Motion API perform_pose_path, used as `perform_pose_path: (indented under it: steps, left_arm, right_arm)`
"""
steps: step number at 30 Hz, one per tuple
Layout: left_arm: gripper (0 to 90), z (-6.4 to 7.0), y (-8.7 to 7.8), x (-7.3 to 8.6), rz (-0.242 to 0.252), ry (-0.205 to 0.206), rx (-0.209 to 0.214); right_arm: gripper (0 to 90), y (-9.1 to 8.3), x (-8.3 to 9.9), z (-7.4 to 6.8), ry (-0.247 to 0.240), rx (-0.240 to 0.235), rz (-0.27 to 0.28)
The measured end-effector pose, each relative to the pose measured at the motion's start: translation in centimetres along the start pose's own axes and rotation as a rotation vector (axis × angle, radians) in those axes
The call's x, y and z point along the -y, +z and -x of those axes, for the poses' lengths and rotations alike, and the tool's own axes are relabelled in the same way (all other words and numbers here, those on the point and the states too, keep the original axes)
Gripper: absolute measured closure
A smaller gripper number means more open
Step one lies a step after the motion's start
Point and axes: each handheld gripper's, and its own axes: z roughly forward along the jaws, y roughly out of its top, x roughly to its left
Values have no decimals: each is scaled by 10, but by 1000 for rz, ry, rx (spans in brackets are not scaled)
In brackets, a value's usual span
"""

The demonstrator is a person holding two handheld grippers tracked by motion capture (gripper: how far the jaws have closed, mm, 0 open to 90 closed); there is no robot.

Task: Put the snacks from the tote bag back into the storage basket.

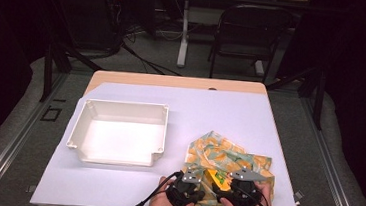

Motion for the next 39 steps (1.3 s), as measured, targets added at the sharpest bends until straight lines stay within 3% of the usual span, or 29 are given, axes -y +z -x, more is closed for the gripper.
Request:
perform_pose_path:
  steps: [8, 11, 12, 18, 24, 31, 36, 37, 39]
  left_arm:
    - [900, -4, 3, -8, 3, -5, -63]
    - [900, -8, 6, -14, 12, -29, -72]
    - [900, -10, 7, -16, 8, -28, -83]
    - [900, -28, 11, -28, 36, -85, -115]
    - [895, -24, -8, -31, 95, -79, -107]
    - [856, -20, -31, -37, 143, -61, -116]
    - [852, -25, -38, -40, 185, -72, -133]
    - [841, -26, -41, -40, 186, -76, -103]
    - [818, -26, -44, -40, 200, -66, -110]
  right_arm:
    - [301, -17, -5, 14, 45, -72, 62]
    - [300, -21, -7, 16, 26, -110, 88]
    - [301, -23, -8, 16, -3, -117, 78]
    - [301, -23, -6, 12, -58, -106, 47]
    - [301, -25, -6, 18, -33, -102, 59]
    - [300, -28, -6, 17, -66, -110, 94]
    - [300, -31, -8, 16, -94, -107, 126]
    - [300, -32, -8, 16, -95, -105, 135]
    - [302, -32, -8, 17, -99, -112, 138]
